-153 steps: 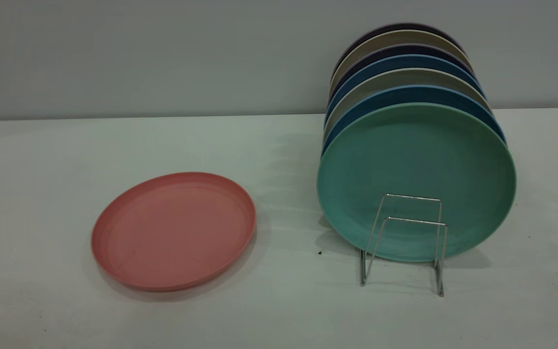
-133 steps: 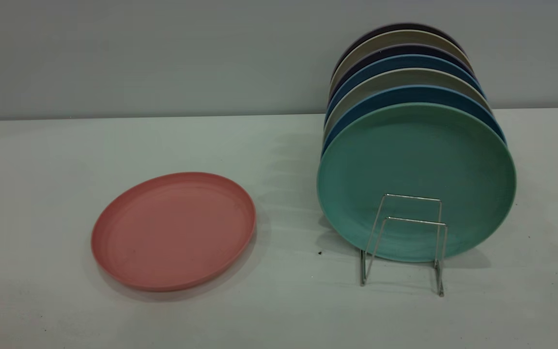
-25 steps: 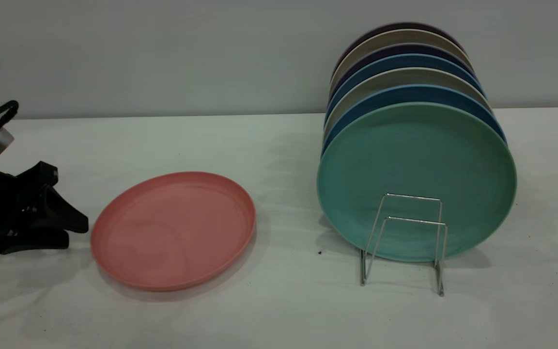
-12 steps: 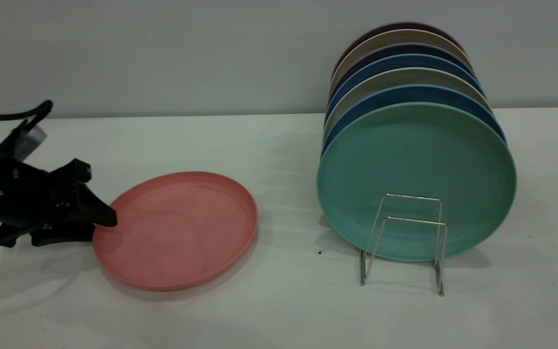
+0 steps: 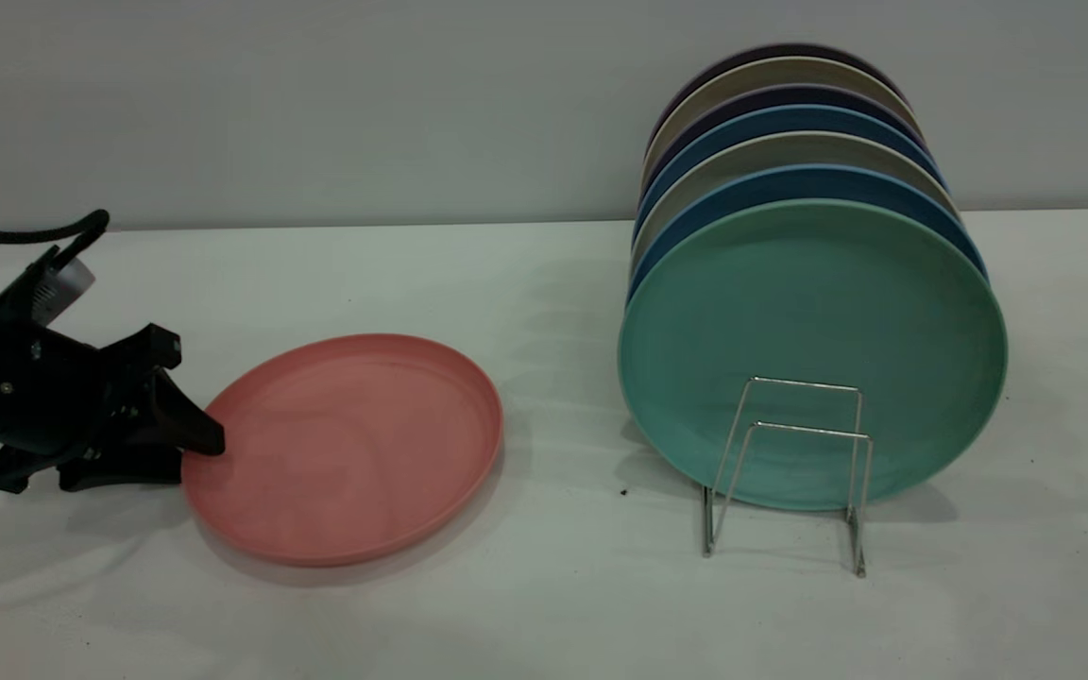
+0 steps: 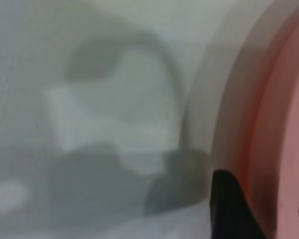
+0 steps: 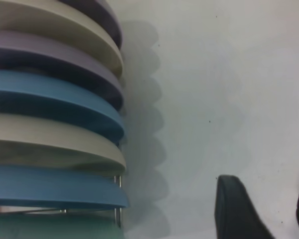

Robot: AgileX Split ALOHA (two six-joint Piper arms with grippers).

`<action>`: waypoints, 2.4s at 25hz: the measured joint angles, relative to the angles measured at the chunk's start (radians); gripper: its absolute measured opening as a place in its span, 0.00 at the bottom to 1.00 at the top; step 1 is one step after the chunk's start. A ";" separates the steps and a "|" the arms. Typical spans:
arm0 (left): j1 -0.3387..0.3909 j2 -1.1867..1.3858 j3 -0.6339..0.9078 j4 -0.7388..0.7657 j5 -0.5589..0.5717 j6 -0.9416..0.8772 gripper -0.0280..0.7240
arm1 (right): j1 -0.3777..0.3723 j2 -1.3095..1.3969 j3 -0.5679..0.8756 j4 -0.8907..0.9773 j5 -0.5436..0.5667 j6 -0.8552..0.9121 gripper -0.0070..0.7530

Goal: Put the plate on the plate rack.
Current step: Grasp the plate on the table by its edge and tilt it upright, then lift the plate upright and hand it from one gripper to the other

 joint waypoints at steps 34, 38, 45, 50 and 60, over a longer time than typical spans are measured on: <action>-0.014 -0.257 0.088 -0.010 0.090 0.098 0.06 | 0.000 -0.170 0.035 -0.018 0.130 0.004 0.43; -0.024 -0.361 0.140 -0.056 0.109 0.118 0.06 | 0.000 -0.257 0.138 0.034 0.153 0.004 0.41; -0.032 -0.438 0.255 -0.064 0.136 0.118 0.06 | 0.043 -0.398 0.284 0.080 0.196 0.000 0.36; -0.032 -0.442 0.331 -0.126 0.174 0.147 0.06 | 0.187 -0.405 0.335 0.074 0.210 -0.008 0.35; -0.258 -0.443 0.350 -0.151 0.156 0.185 0.06 | 0.493 -0.405 0.349 0.133 0.146 -0.048 0.35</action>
